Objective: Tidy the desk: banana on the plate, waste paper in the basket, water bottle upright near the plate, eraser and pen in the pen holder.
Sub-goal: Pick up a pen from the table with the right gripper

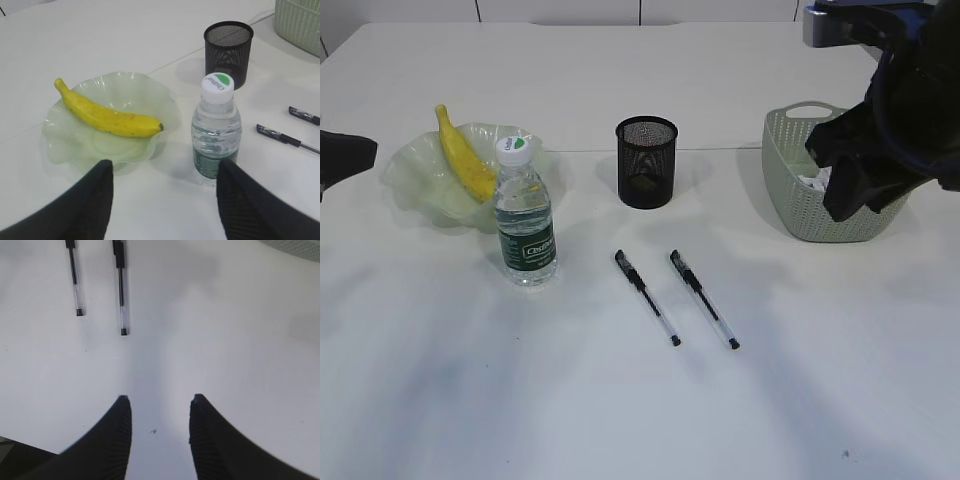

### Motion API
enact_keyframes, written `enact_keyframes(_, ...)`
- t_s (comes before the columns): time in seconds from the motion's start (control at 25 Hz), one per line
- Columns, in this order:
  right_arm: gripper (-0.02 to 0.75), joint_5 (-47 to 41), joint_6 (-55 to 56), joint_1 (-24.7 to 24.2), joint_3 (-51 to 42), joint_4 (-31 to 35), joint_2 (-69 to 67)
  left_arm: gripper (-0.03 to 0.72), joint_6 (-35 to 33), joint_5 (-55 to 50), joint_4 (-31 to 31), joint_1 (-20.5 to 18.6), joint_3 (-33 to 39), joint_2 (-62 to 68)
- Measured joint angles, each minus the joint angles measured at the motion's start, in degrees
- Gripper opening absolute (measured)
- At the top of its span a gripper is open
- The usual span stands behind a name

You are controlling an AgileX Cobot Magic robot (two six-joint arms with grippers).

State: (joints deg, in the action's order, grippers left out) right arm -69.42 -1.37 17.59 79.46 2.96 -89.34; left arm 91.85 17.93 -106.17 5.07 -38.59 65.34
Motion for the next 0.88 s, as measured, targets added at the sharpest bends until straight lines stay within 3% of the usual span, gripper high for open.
enact_keyframes(0.48, 0.295, 0.94, -1.65, 0.00, 0.00, 0.00, 0.00, 0.415, -0.95, -0.08, 0.00, 0.00, 0.00, 1.08)
enact_keyframes(0.88, 0.295, 1.24, -2.01, 0.00, 0.00, 0.00, 0.00, 0.408, -12.64, -5.92, 0.00, 0.00, 0.00, 1.55)
